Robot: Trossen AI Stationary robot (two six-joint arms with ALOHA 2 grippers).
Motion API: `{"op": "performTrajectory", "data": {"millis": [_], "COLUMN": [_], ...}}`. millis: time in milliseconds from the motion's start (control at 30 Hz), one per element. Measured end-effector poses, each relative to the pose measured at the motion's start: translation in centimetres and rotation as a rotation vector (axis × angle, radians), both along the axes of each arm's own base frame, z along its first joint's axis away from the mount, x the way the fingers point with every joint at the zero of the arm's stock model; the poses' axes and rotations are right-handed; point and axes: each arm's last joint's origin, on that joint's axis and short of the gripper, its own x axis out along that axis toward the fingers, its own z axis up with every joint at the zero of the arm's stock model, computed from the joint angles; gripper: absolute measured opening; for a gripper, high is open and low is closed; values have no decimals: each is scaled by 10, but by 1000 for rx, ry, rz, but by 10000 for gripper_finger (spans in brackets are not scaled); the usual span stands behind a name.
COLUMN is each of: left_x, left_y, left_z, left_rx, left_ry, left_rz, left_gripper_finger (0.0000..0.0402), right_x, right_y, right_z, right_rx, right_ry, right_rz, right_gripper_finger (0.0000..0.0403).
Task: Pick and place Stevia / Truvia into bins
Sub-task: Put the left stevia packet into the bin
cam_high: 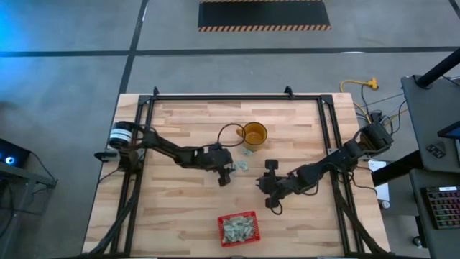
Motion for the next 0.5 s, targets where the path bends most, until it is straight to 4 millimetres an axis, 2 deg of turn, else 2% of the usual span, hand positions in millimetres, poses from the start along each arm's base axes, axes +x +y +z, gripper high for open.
{"op": "performTrajectory", "data": {"millis": [233, 333, 500], "left_x": [2, 1, 1], "left_y": [-1, 0, -2], "left_z": [-11, -11, -10], "left_rx": [-8, 0, 21], "left_ry": [31, 37, 41], "left_rz": [-11, -16, -52], "left_gripper_finger": [148, 110, 16], "right_x": [-1, -1, -1], "right_y": [0, -1, -1], "right_z": [-1, -1, -2], "right_rx": [-2, -2, -3], "right_ry": [5, 5, 6], "right_rz": [0, 0, 0], "right_gripper_finger": [70, 66, 63]}}
